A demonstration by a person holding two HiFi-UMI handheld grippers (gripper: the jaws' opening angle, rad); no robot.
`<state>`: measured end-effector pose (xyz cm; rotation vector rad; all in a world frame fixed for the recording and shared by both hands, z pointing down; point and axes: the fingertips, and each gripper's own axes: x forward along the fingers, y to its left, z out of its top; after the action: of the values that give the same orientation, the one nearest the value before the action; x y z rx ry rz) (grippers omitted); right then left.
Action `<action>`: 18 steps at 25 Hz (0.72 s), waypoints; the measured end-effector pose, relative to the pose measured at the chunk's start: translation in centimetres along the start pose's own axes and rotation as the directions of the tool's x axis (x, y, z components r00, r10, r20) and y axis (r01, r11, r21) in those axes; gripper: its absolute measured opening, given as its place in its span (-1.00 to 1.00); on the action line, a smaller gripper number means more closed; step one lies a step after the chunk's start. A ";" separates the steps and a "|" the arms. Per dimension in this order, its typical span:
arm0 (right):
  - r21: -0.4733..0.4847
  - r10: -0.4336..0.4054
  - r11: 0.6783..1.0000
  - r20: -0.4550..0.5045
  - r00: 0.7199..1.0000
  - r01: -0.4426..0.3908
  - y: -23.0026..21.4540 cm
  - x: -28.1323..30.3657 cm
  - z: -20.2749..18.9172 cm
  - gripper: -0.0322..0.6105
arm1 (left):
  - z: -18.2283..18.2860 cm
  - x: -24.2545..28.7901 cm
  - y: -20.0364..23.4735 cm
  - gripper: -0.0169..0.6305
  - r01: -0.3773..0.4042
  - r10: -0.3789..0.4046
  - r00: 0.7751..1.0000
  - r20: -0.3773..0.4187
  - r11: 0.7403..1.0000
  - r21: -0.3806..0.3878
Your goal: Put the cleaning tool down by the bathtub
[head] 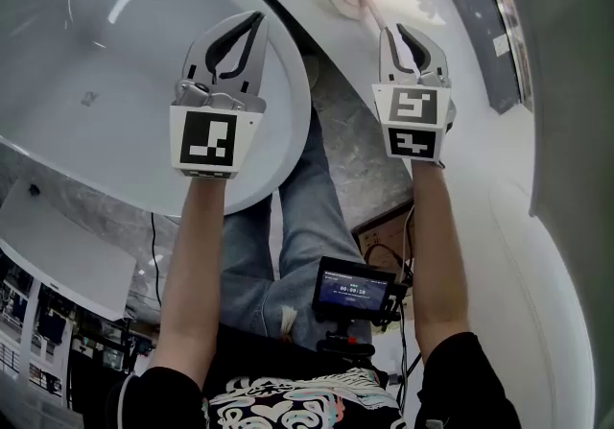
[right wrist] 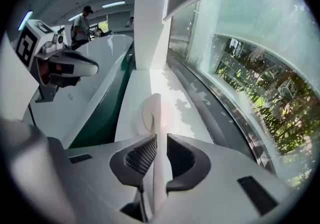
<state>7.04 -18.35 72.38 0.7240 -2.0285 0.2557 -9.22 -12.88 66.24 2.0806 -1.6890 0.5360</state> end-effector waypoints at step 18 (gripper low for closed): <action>0.057 -0.008 0.998 0.074 0.997 0.004 0.6 -5.0 3.3 -0.81 | 4.2 -3.6 1.3 -0.89 -0.009 0.007 0.999 0.051 0.999 0.038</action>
<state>6.27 -17.41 66.47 0.7854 -2.0961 0.2880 -11.02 -12.41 60.87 2.1326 -1.7288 0.5265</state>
